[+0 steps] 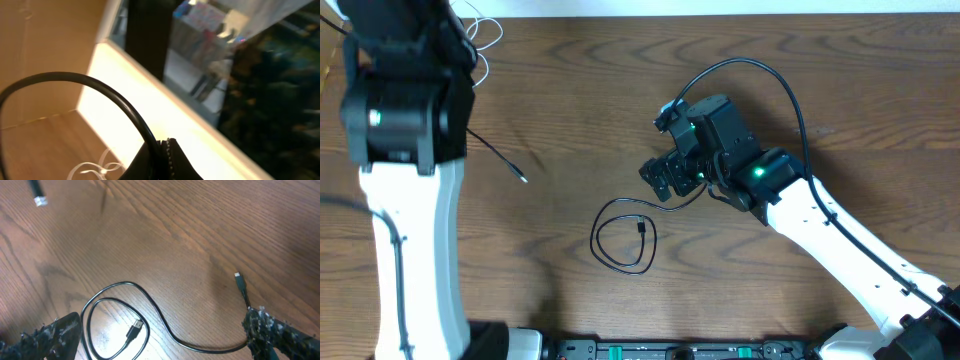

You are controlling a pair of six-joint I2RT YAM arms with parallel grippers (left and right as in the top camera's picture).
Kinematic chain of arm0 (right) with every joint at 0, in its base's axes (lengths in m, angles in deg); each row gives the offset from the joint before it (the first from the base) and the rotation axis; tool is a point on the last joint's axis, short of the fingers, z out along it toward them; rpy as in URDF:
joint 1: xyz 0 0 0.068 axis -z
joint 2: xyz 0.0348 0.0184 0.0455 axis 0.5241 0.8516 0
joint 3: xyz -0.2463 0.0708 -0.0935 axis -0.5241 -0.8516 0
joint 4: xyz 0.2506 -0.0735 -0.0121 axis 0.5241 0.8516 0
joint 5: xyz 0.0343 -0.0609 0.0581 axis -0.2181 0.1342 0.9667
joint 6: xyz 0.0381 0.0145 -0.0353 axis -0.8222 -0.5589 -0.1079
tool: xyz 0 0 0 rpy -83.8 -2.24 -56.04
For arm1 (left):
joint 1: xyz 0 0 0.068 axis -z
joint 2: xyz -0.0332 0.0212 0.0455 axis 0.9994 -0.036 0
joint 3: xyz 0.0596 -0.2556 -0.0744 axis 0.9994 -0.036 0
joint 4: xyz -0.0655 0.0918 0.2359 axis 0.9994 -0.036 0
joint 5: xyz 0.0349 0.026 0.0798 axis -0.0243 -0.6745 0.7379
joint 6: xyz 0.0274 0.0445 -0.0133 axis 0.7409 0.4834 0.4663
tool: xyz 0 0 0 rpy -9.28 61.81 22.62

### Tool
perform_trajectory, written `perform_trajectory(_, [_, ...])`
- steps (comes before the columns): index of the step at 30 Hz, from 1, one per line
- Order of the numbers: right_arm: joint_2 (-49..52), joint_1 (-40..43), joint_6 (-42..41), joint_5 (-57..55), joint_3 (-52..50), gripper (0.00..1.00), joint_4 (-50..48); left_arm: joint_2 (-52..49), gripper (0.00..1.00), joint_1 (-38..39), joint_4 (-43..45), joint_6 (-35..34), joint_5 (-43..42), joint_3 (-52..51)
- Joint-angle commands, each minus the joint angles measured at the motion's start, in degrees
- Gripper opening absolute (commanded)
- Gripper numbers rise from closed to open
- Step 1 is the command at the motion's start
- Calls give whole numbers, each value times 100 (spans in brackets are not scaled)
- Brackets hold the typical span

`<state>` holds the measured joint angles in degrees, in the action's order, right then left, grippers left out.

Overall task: Untangle cables
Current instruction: 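Carry the black cable with the left gripper to the left side and lay it down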

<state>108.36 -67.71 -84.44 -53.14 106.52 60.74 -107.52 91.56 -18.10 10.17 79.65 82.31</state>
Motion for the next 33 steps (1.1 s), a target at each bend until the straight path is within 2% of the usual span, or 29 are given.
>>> perform_trajectory(1, [4,-28,-74,-24,4,99,44,-380,8,-485,-2,142,57,61])
perform_trajectory(6, [4,-37,-76,-22,0,99,136,-977,8,-1228,212,1150,59,61])
perform_trajectory(9, [4,-37,-76,-22,0,99,177,-1423,8,-1755,431,2420,57,61])
perform_trajectory(19, [4,-37,-122,-22,0,99,216,-2332,8,-2892,1534,4247,55,61])
perform_trajectory(25, [4,-37,-264,-22,0,99,205,-2962,8,-3530,1270,4365,-61,59])
perform_trajectory(33, [4,-37,-461,-24,0,99,26,-3724,8,-3989,339,3668,-380,55])
